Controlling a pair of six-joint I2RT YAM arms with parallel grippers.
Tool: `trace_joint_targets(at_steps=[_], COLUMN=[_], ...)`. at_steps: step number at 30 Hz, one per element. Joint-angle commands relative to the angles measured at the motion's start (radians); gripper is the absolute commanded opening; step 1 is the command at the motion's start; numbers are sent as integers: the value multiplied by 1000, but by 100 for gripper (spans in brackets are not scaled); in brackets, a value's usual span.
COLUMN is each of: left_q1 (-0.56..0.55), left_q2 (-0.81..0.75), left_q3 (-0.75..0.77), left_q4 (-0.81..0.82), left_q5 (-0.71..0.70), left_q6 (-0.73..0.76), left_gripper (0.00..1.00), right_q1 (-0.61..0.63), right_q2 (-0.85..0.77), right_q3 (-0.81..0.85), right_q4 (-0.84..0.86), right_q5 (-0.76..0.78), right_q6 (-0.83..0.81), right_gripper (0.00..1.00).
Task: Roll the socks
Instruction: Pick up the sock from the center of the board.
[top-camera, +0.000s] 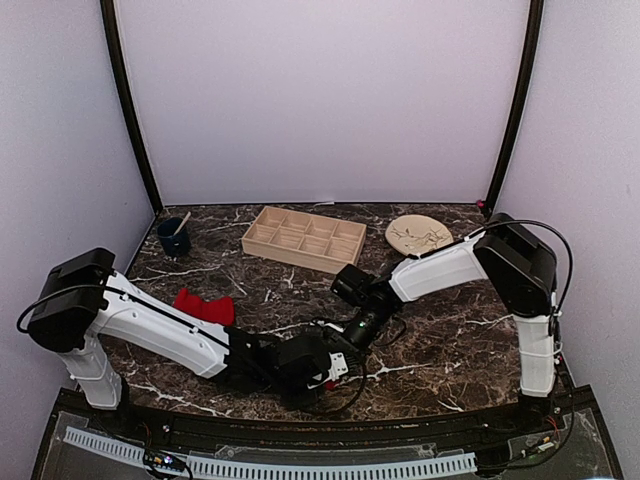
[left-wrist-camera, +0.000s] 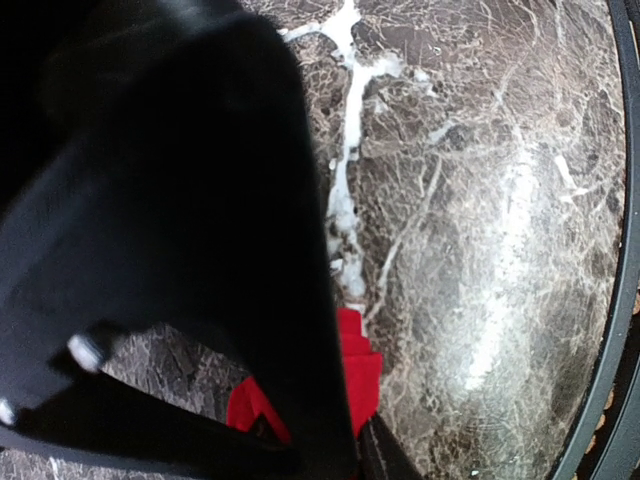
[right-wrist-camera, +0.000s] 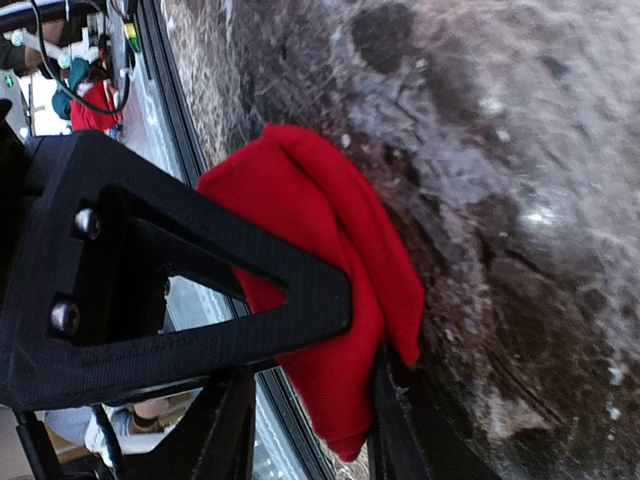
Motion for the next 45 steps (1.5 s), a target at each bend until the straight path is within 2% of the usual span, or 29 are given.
trace_joint_targets(at_steps=[1,21,26,34,45], left_q1=[29,130,147,166,201], left_q2=[100,167,170,170,128], left_q3=[-33,53,55,44,26], left_q4=[-178,-305,-308,-285,-203], left_q5=[203,455,479,502,516], left_q6=[-21,19,18,-1,-58], left_gripper=[25,19,17,0,0], right_q1=[-18,-106,-114,-124,-128], right_q2=[-14,-134,-186,-261,-341], right_q3=[-57,-237,-286,-345,-407], right_q4=[75,237,277,309,357], right_q5=[96,232,275,383,477], right_q6=[42,201,238,281,318], right_gripper=[38,44,44,45,45])
